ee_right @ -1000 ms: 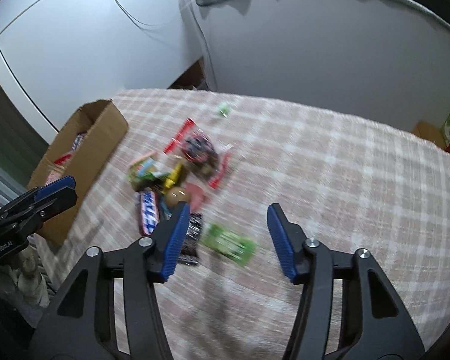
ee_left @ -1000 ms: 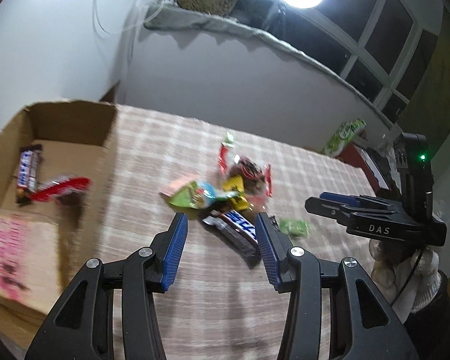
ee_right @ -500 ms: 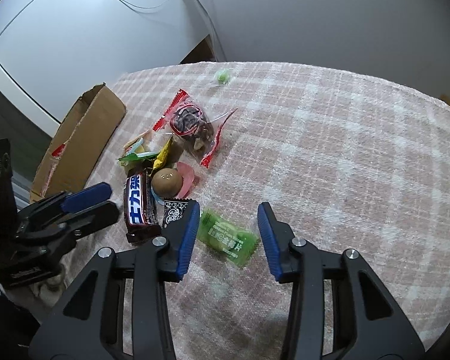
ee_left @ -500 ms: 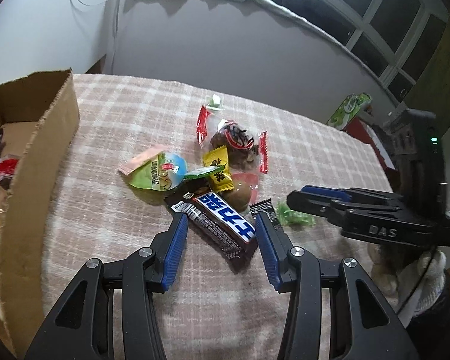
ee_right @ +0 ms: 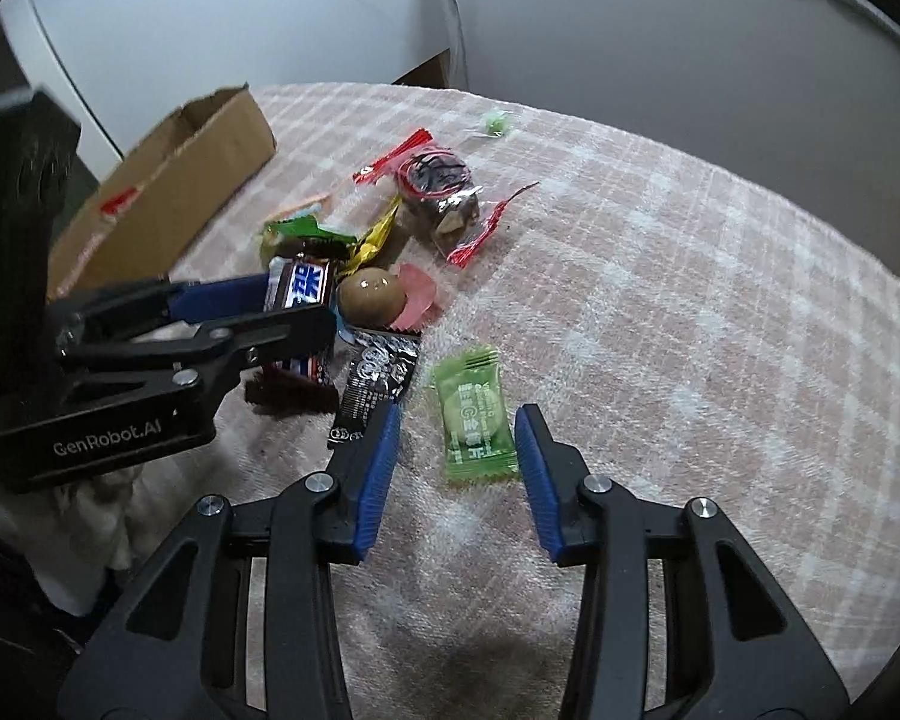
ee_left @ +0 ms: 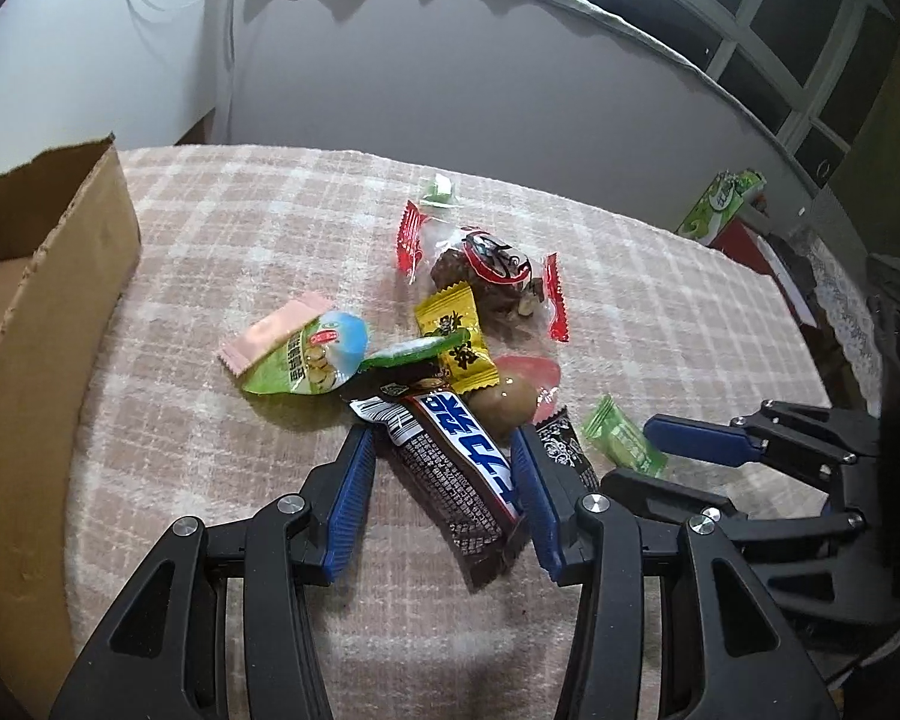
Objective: Organize snacks
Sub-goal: 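Grasp the dark chocolate bar with the left gripper while the right gripper grasps the green candy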
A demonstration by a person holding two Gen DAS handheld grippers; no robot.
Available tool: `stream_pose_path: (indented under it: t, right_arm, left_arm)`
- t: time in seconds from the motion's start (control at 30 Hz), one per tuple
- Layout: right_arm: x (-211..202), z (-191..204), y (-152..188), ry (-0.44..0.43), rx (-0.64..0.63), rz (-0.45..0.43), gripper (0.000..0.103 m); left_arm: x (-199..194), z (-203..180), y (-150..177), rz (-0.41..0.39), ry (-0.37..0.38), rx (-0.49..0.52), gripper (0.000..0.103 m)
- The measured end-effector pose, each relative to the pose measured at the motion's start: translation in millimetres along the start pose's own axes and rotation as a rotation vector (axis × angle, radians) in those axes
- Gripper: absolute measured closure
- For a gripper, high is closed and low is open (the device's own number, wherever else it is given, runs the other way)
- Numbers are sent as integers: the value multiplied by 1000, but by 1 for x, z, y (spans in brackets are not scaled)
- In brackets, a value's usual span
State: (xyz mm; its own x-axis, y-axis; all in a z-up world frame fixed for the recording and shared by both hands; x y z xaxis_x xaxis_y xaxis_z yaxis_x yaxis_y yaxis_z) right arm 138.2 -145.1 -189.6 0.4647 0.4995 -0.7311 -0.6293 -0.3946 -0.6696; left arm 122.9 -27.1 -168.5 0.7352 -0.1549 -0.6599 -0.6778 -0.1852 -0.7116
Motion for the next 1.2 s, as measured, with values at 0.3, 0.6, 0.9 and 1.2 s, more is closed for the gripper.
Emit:
stream_pose_path:
  t: [0.3, 0.6, 0.9, 1.2]
  right_arm:
    - [5, 3, -2, 102, -82, 8, 68]
    - [3, 2, -1, 120, -75, -4, 68]
    - [2, -1, 0, 137, -68, -11, 79]
    - [-2, -3, 0, 137, -35, -26, 79]
  left_arm:
    - [-4, 3, 2, -16, -17, 59, 56]
    - [2, 0, 2, -15, -47, 104, 47]
    - [-4, 4, 5, -29, -18, 105, 65]
    - [-10, 10, 8, -30, 2, 79, 69]
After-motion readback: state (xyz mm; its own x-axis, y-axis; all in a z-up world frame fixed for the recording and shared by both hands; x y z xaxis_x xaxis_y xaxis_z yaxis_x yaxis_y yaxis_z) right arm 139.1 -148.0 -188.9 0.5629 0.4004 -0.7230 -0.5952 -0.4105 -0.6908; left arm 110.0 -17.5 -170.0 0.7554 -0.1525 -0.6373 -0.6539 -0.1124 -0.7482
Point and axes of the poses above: each gripper's, at about its wrist camera, not at the fingertips, and x roughly the way its jaws point, z to its left, y to its underside, the point moved 6 cm from there along x, roughly the way its jaws point, and after that the axes turned 12 degrees about -z, right-handed, at the moved point
